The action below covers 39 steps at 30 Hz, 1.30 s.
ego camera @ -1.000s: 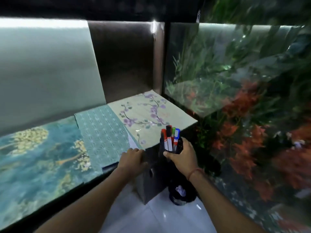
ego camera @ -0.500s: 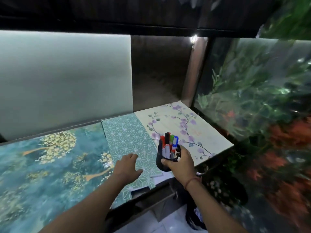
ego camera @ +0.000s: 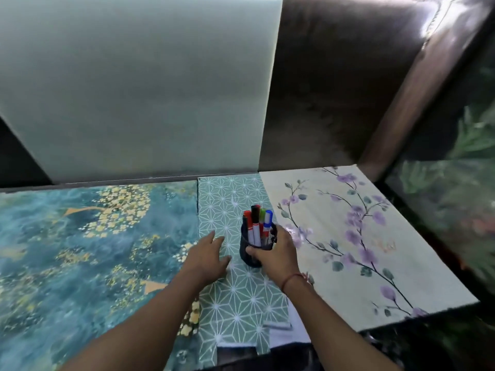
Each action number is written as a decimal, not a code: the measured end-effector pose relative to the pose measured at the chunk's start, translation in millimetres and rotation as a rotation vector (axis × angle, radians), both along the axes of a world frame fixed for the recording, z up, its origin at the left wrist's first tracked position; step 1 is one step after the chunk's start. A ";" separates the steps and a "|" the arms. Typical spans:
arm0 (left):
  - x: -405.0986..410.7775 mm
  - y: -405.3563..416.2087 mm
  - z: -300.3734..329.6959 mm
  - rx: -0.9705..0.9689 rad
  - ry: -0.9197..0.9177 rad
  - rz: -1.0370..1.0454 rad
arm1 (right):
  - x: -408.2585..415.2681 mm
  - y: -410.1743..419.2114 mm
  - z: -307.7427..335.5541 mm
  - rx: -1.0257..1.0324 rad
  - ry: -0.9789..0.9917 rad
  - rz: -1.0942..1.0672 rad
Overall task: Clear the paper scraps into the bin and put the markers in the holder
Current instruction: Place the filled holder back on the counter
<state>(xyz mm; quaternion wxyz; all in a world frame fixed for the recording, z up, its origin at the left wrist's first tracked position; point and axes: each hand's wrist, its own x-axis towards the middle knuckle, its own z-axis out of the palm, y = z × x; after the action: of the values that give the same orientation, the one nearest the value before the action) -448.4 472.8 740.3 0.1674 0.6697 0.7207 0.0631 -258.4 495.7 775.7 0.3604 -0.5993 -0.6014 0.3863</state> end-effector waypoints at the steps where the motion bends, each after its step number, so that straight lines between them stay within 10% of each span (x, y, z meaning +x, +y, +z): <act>1: -1.9 5.8 -6.9 0.015 0.001 0.012 | -4.7 11.1 -2.1 0.002 0.004 0.010; 11: -18.1 38.5 -30.1 0.174 0.183 -0.045 | -30.9 66.2 -38.7 -0.017 0.015 0.115; 29: -40.5 164.1 -49.6 0.402 -0.026 0.100 | -66.3 167.1 -58.4 -0.024 -0.019 0.046; 39: -44.0 183.4 -64.0 0.230 0.011 0.139 | -85.4 230.6 -51.9 -0.018 0.014 0.062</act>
<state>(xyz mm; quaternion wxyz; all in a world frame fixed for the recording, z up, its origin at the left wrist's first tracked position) -492.4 656.2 676.3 0.0809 0.6333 0.7543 0.1533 -343.8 726.3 723.8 0.3472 -0.5809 -0.6136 0.4068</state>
